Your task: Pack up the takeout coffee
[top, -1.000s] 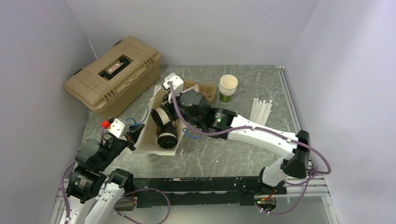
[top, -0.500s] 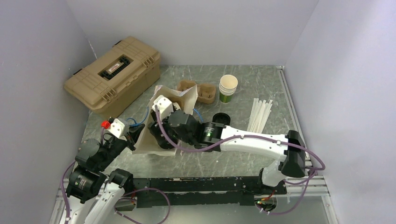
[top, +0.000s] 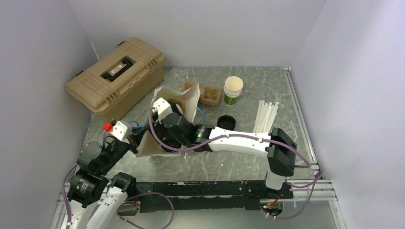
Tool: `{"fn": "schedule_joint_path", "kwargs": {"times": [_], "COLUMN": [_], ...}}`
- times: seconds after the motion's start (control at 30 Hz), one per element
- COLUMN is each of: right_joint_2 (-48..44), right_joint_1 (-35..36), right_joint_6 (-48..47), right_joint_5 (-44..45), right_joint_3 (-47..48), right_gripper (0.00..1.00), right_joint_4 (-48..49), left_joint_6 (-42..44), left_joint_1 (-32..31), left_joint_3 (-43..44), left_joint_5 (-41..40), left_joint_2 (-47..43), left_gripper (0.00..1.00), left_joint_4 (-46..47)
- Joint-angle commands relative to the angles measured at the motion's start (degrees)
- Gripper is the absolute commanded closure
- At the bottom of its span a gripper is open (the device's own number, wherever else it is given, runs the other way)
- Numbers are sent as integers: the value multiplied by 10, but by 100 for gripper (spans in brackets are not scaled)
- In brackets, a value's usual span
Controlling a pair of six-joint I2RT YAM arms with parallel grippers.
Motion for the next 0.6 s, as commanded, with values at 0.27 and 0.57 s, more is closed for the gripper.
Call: {"fn": "schedule_joint_path", "kwargs": {"times": [0.27,0.57], "right_joint_2": [52,80], "right_joint_1": [-10,-10], "right_joint_6": [-10,-16], "right_joint_5": [24,24], "right_joint_3": [2,5], "right_gripper": [18,37], "right_joint_4": [121,109], "left_joint_6": [4,4], "left_joint_1": [-8,-9], "left_joint_3": [15,14], "left_joint_5": [17,16], "left_joint_2": [1,-1], "left_gripper": [100,100], "left_joint_4": [32,33]}}
